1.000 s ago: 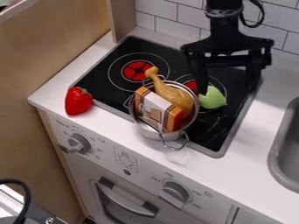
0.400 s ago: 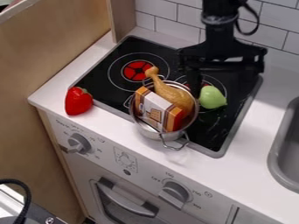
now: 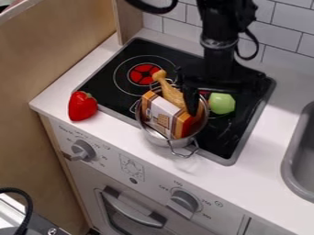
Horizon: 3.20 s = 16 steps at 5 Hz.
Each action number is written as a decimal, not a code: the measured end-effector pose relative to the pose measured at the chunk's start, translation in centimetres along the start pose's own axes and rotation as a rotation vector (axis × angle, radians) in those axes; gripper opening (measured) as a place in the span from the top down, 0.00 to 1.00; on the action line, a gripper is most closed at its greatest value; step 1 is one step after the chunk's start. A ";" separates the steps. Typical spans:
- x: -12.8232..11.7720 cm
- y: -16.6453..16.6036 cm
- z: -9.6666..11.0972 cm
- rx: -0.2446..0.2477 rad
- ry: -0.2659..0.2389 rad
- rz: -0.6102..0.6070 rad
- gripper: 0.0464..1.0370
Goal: Move the silver basket to the right burner
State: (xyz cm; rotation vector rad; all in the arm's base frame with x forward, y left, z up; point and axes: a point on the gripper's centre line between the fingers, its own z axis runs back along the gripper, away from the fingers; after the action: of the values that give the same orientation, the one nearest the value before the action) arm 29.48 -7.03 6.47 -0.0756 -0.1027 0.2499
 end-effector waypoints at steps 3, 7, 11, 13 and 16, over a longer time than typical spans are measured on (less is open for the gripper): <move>-0.6 0.5 -0.8 -0.007 -0.039 -0.019 0.04; 0.9 1.4 -2.2 -0.035 -0.109 -0.039 0.04; 0.4 1.9 -3.5 -0.022 -0.098 0.003 0.43; -0.1 2.0 -2.3 -0.052 -0.081 0.019 0.91; -0.2 2.6 2.5 0.006 0.020 0.022 0.99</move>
State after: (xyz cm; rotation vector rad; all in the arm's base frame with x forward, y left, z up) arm 28.35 -4.45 8.75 -0.0729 -0.0814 0.2715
